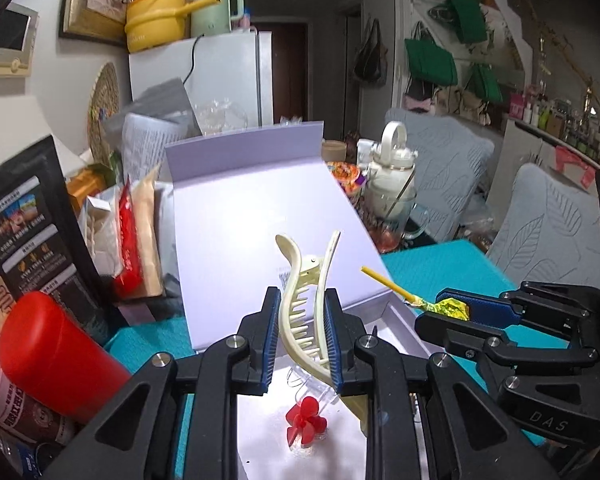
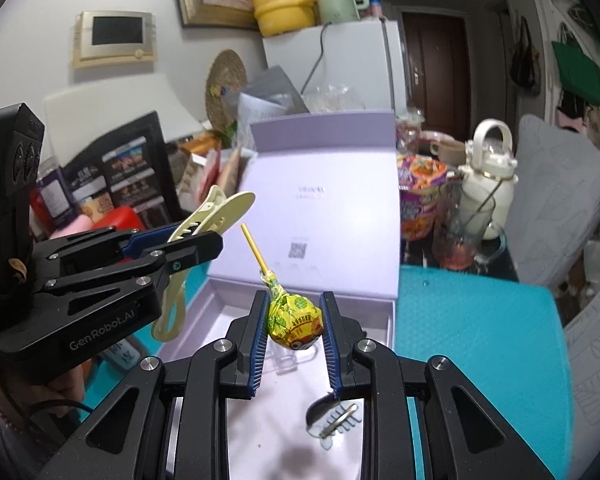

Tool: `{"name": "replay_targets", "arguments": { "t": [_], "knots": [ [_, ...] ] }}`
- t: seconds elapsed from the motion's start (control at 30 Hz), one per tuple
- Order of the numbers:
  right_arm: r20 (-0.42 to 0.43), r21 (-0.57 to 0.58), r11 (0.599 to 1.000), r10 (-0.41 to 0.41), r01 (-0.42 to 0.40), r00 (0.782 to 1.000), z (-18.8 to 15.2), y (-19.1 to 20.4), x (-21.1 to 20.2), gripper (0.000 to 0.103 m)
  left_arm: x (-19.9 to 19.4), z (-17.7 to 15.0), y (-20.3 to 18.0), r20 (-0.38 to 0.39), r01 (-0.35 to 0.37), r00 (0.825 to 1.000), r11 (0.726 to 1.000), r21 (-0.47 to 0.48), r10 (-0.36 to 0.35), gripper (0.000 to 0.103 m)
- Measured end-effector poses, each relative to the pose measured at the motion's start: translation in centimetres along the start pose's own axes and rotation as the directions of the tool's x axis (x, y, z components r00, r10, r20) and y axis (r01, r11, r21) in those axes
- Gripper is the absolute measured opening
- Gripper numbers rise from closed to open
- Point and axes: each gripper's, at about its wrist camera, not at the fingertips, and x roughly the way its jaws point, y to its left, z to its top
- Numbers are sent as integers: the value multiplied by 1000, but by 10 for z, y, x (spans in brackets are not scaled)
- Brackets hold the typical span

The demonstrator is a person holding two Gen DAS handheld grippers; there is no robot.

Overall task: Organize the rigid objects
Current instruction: 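Lower the banana clip into the box with the left tool while the right tool lowers the lollipop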

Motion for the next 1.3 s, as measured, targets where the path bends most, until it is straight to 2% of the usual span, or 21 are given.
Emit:
{"name": "replay_targets", "arguments": {
  "t": [0.27,0.53,0.87,1.3],
  "knots": [
    [-72,36,999,17,-14,997,-9,-14,20,25,33,-13,-6,-96,3,995,1000,17,-1,21],
    [-127,58,998,8,0,992,-15,-21,37,25,50,-22,-10,-159,-4,987,1000,28,9,21],
    [-183,57,998,-27,38,983,-22,-23,53,25,73,-33,-11,-241,-17,970,999,27,23,21],
    [-224,95,994,-37,59,974,-26,-32,62,26,84,-38,-15,-288,-26,957,999,33,35,21]
  ]
}}
